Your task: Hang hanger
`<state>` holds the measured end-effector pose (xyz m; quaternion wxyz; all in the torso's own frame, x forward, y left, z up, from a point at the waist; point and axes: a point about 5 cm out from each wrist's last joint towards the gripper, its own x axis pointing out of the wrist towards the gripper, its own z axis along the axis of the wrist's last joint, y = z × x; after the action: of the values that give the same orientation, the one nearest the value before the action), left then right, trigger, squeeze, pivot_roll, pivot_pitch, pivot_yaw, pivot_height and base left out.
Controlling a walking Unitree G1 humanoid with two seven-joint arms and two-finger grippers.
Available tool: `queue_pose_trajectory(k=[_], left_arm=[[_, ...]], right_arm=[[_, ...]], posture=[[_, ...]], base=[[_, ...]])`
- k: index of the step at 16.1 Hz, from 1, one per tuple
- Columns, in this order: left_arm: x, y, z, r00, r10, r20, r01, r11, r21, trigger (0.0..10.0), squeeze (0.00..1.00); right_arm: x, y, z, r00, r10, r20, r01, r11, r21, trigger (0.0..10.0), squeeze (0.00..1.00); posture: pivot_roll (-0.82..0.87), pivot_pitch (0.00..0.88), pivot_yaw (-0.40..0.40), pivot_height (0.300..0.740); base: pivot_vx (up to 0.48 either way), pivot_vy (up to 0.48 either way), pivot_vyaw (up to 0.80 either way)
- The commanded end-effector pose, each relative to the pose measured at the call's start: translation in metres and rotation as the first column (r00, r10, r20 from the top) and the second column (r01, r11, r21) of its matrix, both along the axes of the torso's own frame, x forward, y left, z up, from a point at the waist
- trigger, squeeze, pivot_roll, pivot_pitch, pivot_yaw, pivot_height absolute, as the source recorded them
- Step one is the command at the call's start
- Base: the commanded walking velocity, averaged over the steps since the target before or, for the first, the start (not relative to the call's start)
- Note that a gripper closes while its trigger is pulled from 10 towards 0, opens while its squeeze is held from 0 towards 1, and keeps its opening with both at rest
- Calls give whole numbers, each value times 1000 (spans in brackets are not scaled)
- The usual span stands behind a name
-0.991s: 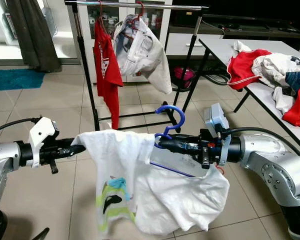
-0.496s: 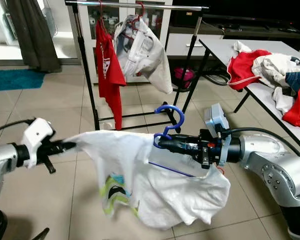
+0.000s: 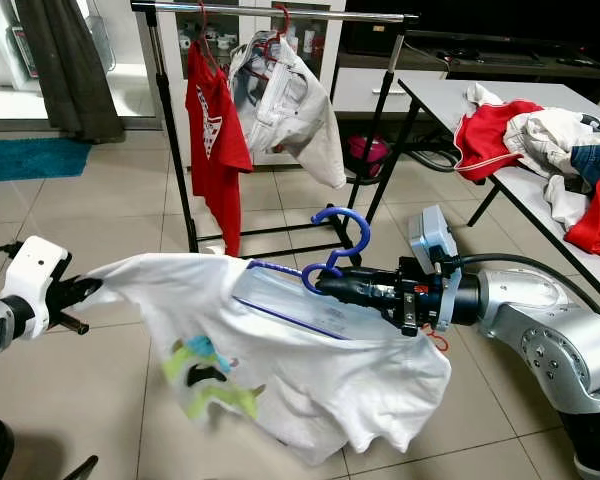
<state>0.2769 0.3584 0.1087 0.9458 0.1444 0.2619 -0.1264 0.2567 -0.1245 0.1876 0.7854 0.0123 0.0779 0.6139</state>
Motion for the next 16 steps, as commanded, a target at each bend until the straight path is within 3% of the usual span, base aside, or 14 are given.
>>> queue_pose_trajectory(k=[1,2,3,4,6,9,11,12,13,14,16], left_arm=[[-4,9,-4,996,82,-26,-81,996,32,0,0],[-3,8,-6,996,88,-13,-88,995,45,0,0],[2,-3,-1,999,28,40,-26,999,-44,10000,0],[3,-8,3,998,-5,65,10,997,-71,10000,1000],[-1,-19,11,991,-96,94,107,987,-123,10000,1000],[-9,-17,11,990,-103,101,116,984,-135,10000,1000],[-16,-11,8,996,-37,83,43,996,-78,10000,1000],[-17,-17,10,995,-36,90,42,997,-58,10000,1000],[-15,-29,12,992,-58,109,66,996,-63,10000,0],[-13,-41,15,987,-79,139,92,992,-86,10000,0],[-6,-80,33,950,-110,291,159,976,-149,10000,0]], right_arm=[[2,-8,5,999,-35,30,35,999,8,10000,0],[3,-9,4,999,-40,29,40,999,8,10000,0],[3,-9,3,999,-47,25,47,999,2,10000,0],[3,-10,2,998,-54,21,55,999,-1,10000,0],[4,-12,-3,996,-89,6,89,996,-2,10000,0],[6,-19,-13,982,-187,-3,187,982,-36,10000,0],[10,-29,-29,936,-352,0,350,929,-122,10000,0],[12,-31,-37,894,-448,10,444,883,-150,10000,0],[13,-31,-44,863,-505,-31,496,857,-141,10000,0],[14,-30,-48,827,-561,-37,552,823,-136,10000,0],[19,-29,-60,739,-672,-52,662,738,-132,10000,0]], posture=[[-83,0,-76,740],[-83,0,-76,740],[-78,0,-81,740],[-77,0,-82,740],[-72,0,-84,740],[-67,0,-92,740],[-72,0,-94,740],[-73,0,-96,740],[-71,0,-100,740],[-71,0,-100,740],[-65,0,-100,740]], base=[[0,0,0],[0,0,0],[0,0,0],[0,0,0],[0,0,0],[0,0,0],[0,0,0],[0,0,0],[0,0,0],[0,0,0],[0,0,0]])
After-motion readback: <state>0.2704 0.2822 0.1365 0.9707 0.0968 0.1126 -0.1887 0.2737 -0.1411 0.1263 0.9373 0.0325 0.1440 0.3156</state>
